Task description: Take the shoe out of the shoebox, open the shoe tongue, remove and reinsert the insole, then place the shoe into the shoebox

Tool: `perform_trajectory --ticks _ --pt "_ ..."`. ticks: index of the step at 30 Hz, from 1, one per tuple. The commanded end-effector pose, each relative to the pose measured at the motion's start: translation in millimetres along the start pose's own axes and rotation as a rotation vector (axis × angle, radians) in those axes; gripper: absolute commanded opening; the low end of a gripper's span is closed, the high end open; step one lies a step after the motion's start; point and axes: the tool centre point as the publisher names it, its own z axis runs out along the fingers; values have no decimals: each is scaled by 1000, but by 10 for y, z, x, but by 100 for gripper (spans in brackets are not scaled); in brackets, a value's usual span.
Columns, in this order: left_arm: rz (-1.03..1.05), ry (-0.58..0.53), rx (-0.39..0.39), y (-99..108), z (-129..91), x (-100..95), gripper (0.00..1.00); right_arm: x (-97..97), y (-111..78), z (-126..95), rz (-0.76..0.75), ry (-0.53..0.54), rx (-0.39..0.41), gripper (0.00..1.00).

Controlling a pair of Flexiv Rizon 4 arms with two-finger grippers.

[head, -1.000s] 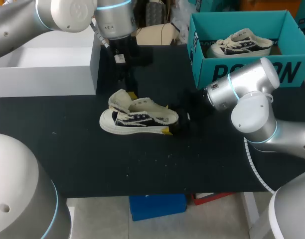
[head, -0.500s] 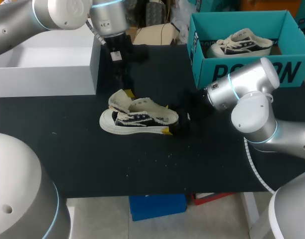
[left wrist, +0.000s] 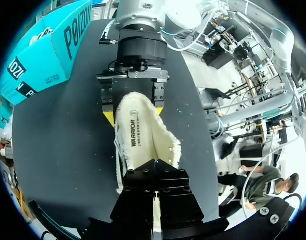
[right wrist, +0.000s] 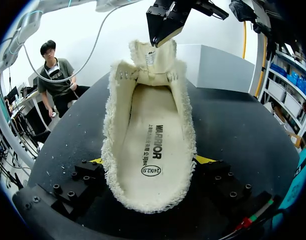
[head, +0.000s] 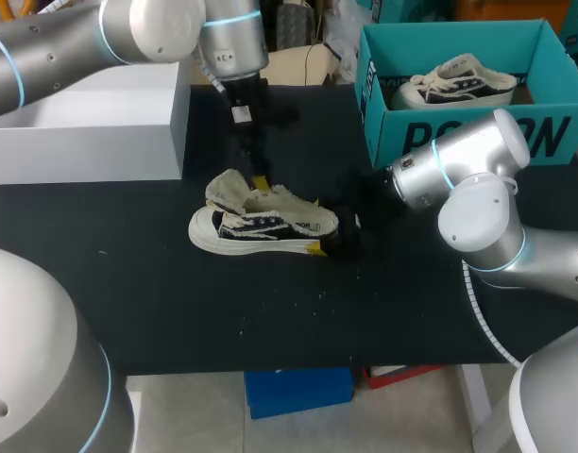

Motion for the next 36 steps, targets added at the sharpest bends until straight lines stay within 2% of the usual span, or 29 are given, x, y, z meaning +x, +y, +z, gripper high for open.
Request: perform_trajectory --ticks 1,10,19,22,36 --pt "12 27 -6 -38 136 -84 0 -1 -23 18 1 -1 -1 0" --pt "56 5 -2 -40 363 -56 0 -1 -23 18 1 -1 -1 0" --pt "68 -7 -57 -46 602 21 0 -1 -23 18 1 -1 -1 0" --pt "68 6 -41 -32 677 35 0 -1 -23 18 1 -1 -1 0" --pt "39 -9 -67 45 867 60 0 -1 -23 18 1 -1 -1 0"
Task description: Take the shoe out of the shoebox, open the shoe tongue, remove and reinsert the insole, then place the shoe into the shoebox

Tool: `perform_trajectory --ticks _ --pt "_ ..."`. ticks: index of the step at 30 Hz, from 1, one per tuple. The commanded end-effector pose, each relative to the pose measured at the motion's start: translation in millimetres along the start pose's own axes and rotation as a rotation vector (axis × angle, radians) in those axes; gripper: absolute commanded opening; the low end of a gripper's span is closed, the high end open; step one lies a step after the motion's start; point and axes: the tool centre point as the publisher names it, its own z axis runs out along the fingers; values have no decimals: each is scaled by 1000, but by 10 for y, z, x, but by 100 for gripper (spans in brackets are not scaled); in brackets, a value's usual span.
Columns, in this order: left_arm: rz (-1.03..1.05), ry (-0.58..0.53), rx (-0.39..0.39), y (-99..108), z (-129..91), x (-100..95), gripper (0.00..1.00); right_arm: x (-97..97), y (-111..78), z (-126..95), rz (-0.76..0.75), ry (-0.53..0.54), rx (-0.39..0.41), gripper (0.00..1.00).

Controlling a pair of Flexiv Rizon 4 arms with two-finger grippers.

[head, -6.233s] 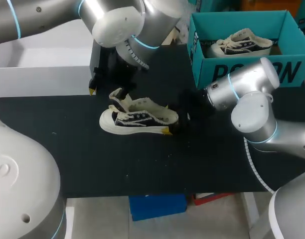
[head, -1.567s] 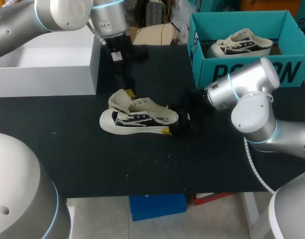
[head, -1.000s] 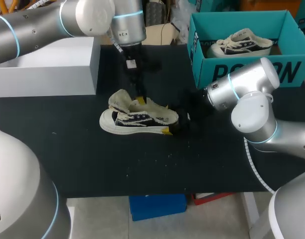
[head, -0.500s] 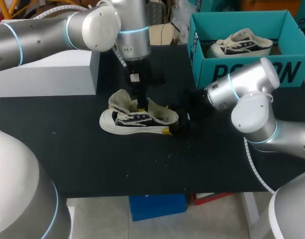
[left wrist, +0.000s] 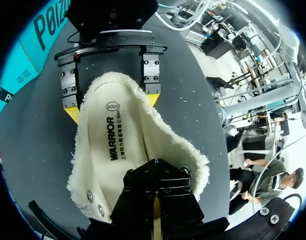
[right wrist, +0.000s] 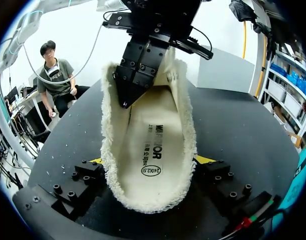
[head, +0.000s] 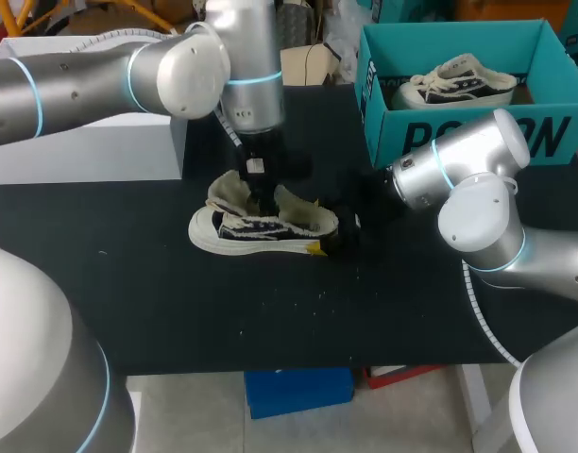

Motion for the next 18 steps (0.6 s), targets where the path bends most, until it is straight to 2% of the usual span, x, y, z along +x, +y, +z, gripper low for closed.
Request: perform_trajectory --ticks 1,18 --pt "0 -7 -3 -8 82 27 0 -1 -23 18 1 -1 -1 0" --pt "-46 -46 -23 18 213 9 0 -1 -23 18 1 -1 -1 0"
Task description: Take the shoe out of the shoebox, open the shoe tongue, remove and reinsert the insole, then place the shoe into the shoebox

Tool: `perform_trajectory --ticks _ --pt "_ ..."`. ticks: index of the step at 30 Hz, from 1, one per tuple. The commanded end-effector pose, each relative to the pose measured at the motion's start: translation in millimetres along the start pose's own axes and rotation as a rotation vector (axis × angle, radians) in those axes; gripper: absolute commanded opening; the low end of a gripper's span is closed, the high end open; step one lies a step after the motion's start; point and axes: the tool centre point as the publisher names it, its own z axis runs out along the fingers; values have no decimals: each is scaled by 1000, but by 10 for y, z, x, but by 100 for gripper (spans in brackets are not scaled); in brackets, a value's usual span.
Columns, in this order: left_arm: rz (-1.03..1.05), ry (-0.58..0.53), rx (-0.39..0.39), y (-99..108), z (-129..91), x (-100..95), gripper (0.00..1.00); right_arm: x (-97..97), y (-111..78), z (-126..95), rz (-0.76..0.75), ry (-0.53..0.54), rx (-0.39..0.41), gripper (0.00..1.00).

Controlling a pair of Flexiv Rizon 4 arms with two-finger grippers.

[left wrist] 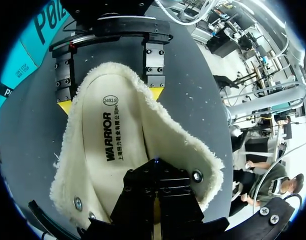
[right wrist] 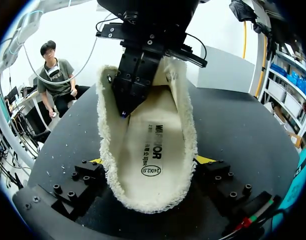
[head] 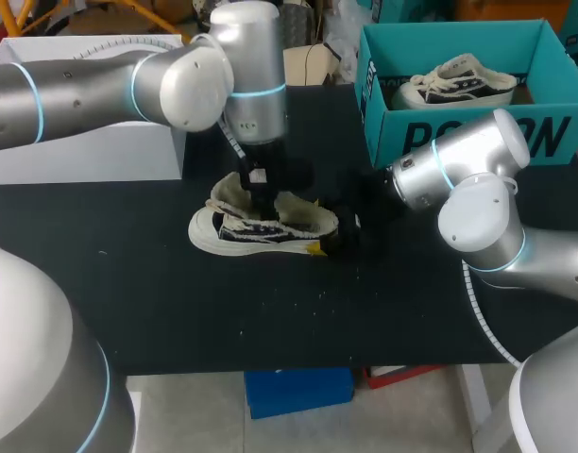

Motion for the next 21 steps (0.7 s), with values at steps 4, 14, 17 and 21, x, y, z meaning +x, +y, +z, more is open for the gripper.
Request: perform_trajectory --ticks 4,14,17,21 --pt "-16 -27 6 6 98 9 0 -3 -21 18 1 -1 -1 0" --pt "-26 -72 -12 -3 170 0 0 -3 -21 18 1 -1 -1 0" --pt "-25 -75 -11 -3 198 -7 0 -3 -21 18 1 -1 -1 0" --pt "-20 -67 -7 -12 245 -10 0 -3 -21 18 1 -1 -1 0"
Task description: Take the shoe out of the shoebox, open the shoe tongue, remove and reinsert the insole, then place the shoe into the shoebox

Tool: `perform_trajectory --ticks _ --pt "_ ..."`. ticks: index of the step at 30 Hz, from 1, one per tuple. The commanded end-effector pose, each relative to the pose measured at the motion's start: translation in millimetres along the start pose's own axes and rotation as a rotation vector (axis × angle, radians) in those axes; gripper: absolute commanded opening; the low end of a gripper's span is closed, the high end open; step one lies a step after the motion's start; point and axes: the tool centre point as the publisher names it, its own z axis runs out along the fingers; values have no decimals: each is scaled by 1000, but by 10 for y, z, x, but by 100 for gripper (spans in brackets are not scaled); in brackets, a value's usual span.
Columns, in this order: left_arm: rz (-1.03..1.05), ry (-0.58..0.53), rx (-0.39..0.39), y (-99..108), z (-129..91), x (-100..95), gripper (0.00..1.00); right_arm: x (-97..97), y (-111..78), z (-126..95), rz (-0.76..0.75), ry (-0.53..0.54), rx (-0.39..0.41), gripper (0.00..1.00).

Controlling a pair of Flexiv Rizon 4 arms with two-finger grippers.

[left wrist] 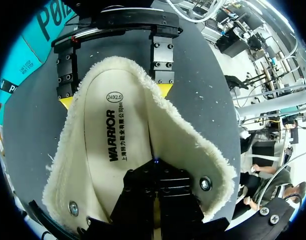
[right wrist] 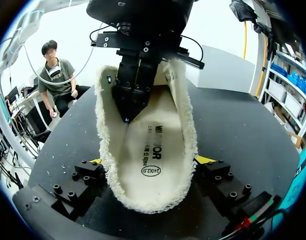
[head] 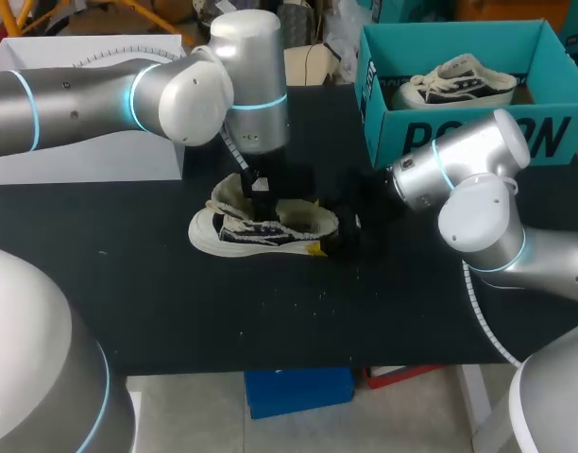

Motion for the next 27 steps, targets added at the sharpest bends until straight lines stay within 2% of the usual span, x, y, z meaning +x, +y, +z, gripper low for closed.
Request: perform_trajectory --ticks 1,6,7,8,9,14,20,22,24,27 --pt "2 5 9 -8 150 27 0 -6 -18 19 2 -2 -1 0" --pt "-2 16 28 0 156 23 0 -6 -18 19 2 -2 -1 0" --pt "-2 18 30 6 153 22 19 -6 -18 19 2 -2 -1 0" --pt "-2 18 31 13 151 19 32 -6 -18 19 2 -2 -1 0" --pt "-3 19 32 20 149 16 33 -6 -18 19 2 -2 -1 0" --pt "-10 10 31 58 131 -2 15 -6 -18 19 2 -2 -1 0" --pt "-23 -30 10 96 95 -41 9 -6 -18 19 2 -2 -1 0" --pt "-24 -46 2 106 79 -53 12 -6 -18 19 2 -2 -1 0" --pt "-20 -61 -5 114 65 -65 24 -6 -18 19 2 -2 -1 0" --pt "-7 -79 -18 124 43 -80 31 -6 -18 19 2 -2 -1 0"
